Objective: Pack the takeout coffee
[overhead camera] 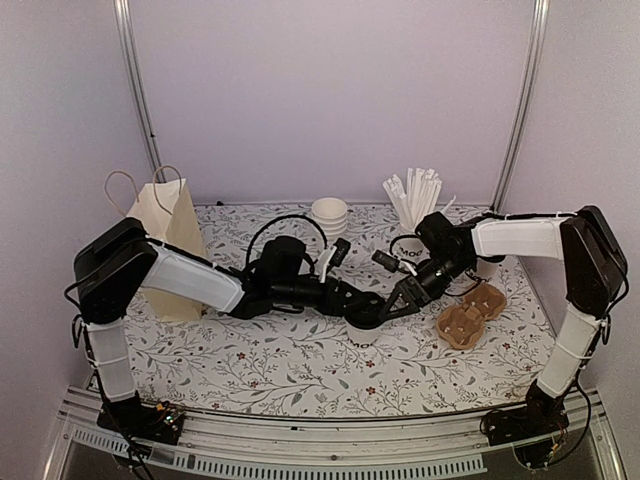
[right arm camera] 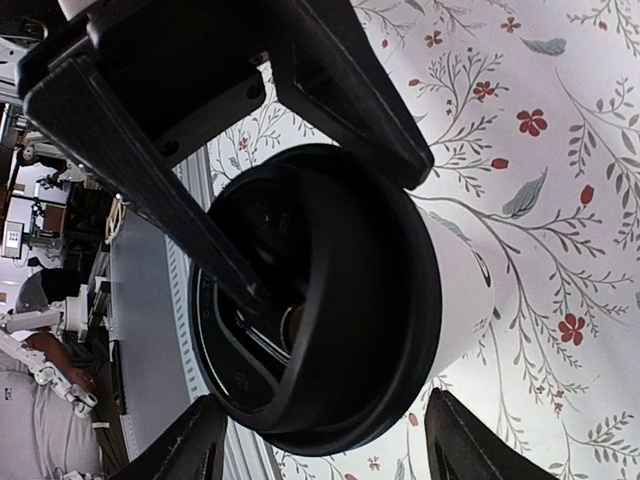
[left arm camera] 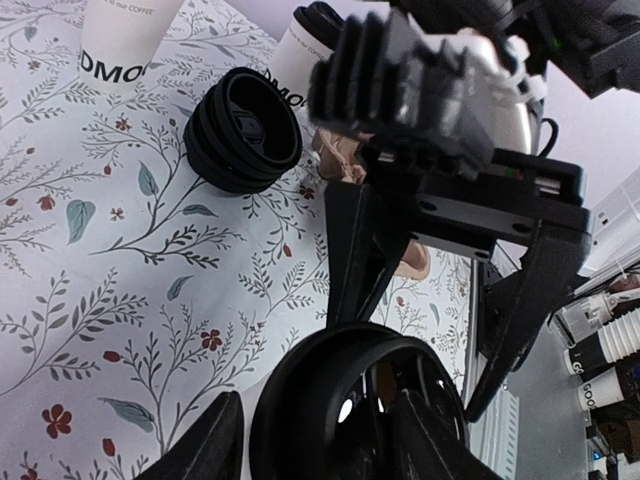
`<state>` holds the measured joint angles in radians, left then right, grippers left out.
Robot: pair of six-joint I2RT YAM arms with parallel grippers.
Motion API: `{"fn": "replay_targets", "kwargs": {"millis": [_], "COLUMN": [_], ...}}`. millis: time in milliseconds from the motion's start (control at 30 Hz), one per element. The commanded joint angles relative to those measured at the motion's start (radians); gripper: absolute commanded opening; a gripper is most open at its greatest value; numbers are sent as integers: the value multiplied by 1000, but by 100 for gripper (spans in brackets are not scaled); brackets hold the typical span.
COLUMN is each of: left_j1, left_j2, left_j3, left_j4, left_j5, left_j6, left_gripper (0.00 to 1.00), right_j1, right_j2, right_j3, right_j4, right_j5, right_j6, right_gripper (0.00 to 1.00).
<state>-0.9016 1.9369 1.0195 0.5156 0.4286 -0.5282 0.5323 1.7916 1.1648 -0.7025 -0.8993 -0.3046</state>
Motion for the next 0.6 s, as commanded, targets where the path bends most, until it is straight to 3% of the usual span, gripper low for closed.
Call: {"fn": "replay_targets", "kwargs": {"millis": [0,167,267,433,567], "left_j1": [3,10,12,13,15], "left_j2": [88,99,92,75,95], "left_j3": [-54,-63,-64,-51,-44], "left_j4": [-123,-114,-103,-71,-17], "left_j5": [-2,13,22,69,167], "left_j6": [-4,-9,2,47,92], "left_gripper": [52,51,52,53,54], "right_j1": [6,4,4,2,-15], "right_j2": [150,192,164,62,14], "right_j3": [-42,-30,-3,58,114], "right_j4": [49,43,9,-42,-90], "right_j5": [366,364,231,109,93], "right_j6": [26,30,-10,-77,-90], "right_gripper": [67,65,65,76,79]}}
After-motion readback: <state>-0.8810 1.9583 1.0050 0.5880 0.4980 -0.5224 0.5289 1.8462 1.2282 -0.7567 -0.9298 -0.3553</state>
